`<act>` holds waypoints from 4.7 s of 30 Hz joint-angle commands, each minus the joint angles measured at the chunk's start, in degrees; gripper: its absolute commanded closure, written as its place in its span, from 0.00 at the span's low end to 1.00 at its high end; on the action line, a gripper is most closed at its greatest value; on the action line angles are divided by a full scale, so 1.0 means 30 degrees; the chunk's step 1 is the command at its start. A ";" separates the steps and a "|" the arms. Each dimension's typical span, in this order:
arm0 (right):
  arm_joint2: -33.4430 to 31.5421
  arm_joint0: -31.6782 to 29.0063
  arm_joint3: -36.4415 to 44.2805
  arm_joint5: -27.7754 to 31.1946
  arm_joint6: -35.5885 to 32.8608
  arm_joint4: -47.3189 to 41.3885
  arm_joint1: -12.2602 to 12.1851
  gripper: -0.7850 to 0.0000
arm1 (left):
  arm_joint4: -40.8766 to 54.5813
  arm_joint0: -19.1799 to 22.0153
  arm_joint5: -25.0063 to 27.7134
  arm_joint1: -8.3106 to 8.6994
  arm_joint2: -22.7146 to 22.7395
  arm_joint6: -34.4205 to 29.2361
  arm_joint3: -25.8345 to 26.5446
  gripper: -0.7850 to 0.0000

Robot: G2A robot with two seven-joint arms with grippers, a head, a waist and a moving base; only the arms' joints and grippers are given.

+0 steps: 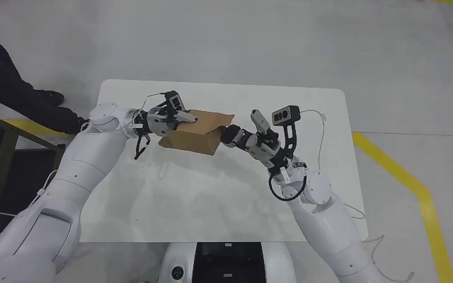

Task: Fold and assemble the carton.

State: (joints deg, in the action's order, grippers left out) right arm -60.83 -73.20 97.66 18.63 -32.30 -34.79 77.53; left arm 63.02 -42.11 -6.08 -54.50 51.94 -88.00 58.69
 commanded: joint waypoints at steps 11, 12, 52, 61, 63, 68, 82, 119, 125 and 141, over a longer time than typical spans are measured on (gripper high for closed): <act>-0.0704 -0.0565 0.0883 -0.0288 0.0175 0.0052 -0.0093 0.00 | -0.0116 -0.0067 0.0229 0.0167 -0.0233 0.0000 0.0287 1.00; -0.0697 -0.0529 0.0808 -0.0373 0.0212 -0.0026 -0.0083 0.00 | -0.0116 -0.0081 0.0226 0.0185 -0.0257 0.0000 0.0340 1.00; 0.0778 0.0276 0.0015 -0.1545 -0.0530 -0.0801 0.0319 0.00 | 0.0559 0.0165 0.0532 0.0670 -0.1173 0.0000 0.0874 1.00; 0.0141 -0.0064 0.0355 -0.1441 -0.0483 -0.0671 0.0242 0.00 | 0.0405 0.0556 0.0973 0.0743 -0.1096 0.0000 -0.0098 1.00; -0.0187 -0.0244 0.0600 -0.1524 -0.0379 -0.0356 0.0175 0.00 | 0.0096 0.0690 0.1218 0.0731 -0.1097 0.0000 -0.0406 1.00; -0.1004 -0.0613 0.1427 -0.1665 -0.0056 0.0337 0.0026 0.00 | -0.1113 0.1018 0.2217 0.0629 -0.1170 0.0000 -0.1190 1.00; -0.1840 -0.0309 0.3013 -0.2210 0.0222 0.7520 -0.0380 0.00 | -0.1722 0.1250 0.1853 0.0294 -0.1263 0.0000 -0.1367 1.00; -0.2769 0.0815 0.3340 -0.1532 -0.2645 2.0440 -0.1453 0.00 | -0.1354 0.2946 -0.1529 0.1528 -0.5110 0.0966 0.0864 1.00; -0.2868 0.1346 0.2713 -0.1012 -0.3193 2.1400 -0.1604 0.00 | -0.1478 0.2493 -0.2098 0.1676 -0.4432 0.0870 0.1180 1.00; -0.2006 0.1922 0.2309 -0.0888 -0.4264 2.2543 -0.1809 0.00 | -0.1563 0.1508 -0.2670 0.1859 -0.2822 0.0629 0.2011 1.00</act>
State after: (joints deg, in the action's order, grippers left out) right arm -67.07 -67.39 104.51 15.97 -45.05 32.72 72.13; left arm 58.10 -37.42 -13.93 -48.92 43.19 -85.88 64.68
